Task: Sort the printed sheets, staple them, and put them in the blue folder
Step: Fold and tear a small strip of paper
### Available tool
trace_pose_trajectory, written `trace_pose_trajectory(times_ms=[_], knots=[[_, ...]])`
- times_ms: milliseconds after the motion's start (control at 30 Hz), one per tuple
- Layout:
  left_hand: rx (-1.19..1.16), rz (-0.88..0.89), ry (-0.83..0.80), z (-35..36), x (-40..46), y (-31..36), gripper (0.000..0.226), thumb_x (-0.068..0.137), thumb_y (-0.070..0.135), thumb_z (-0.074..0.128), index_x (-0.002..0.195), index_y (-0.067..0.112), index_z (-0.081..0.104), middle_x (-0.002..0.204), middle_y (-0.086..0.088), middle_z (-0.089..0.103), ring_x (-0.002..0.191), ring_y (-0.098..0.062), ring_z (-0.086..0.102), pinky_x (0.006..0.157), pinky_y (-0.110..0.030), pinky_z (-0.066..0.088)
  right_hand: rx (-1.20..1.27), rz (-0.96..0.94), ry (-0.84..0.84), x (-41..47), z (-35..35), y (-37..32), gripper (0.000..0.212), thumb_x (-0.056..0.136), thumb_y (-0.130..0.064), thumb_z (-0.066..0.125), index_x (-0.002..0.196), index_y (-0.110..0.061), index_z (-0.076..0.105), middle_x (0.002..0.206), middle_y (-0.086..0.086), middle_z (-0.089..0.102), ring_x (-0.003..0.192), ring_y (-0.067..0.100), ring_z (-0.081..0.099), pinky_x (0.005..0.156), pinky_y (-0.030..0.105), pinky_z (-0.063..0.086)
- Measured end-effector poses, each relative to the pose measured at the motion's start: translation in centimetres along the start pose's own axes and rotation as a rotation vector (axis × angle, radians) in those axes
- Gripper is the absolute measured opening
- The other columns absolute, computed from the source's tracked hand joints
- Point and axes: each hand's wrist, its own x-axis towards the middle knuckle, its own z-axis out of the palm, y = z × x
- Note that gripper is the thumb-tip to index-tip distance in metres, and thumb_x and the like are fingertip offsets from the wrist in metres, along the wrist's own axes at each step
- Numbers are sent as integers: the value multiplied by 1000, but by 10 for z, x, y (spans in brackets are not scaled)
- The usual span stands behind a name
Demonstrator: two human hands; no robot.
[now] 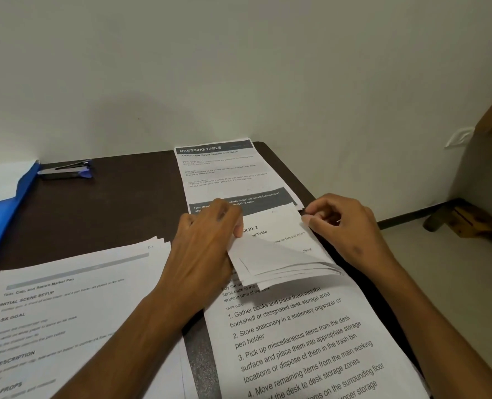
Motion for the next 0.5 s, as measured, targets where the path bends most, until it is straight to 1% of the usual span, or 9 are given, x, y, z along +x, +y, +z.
trace_pose_trajectory(times_ms=[33,100,200,300,400,500], knots=[[-9,3,-1,1,0,0,61,68,33,98,100,33,46,122,9,61,101,-16,59,87,-35,41,4,9,-21,0,1,0,11,84,-31,85,88,-30,75,76,-9,72,71,11,66,64,17,49],[-17,9,3,0,0,-1,62,67,39,99,100,32,47,122,8,62,101,-16,60,87,-36,42,4,8,-50,-1,3,-1,17,81,-33,88,90,-30,74,76,-8,72,68,11,64,63,18,50],[-9,10,13,0,1,0,62,66,41,99,99,32,47,120,7,62,100,-17,59,87,-36,39,47,7,-60,-1,1,-4,22,80,-26,91,92,-29,72,76,-5,72,64,6,60,64,19,51],[2,1,23,1,0,0,61,69,36,99,99,33,46,119,9,62,99,-15,59,86,-35,39,94,2,-49,-1,0,-6,24,79,-19,92,89,-27,71,75,-3,72,64,6,60,63,18,51],[3,-9,32,0,0,1,58,72,28,97,99,33,46,115,9,61,96,-14,58,85,-36,41,81,-7,-18,-2,1,-6,20,79,-17,92,83,-25,73,73,-4,72,63,4,61,61,11,49],[-3,-15,35,0,0,2,54,75,25,95,98,32,46,113,9,62,96,-15,58,85,-36,41,62,-37,11,-2,0,-5,18,80,-17,90,77,-25,74,70,-6,71,62,3,61,62,9,47]])
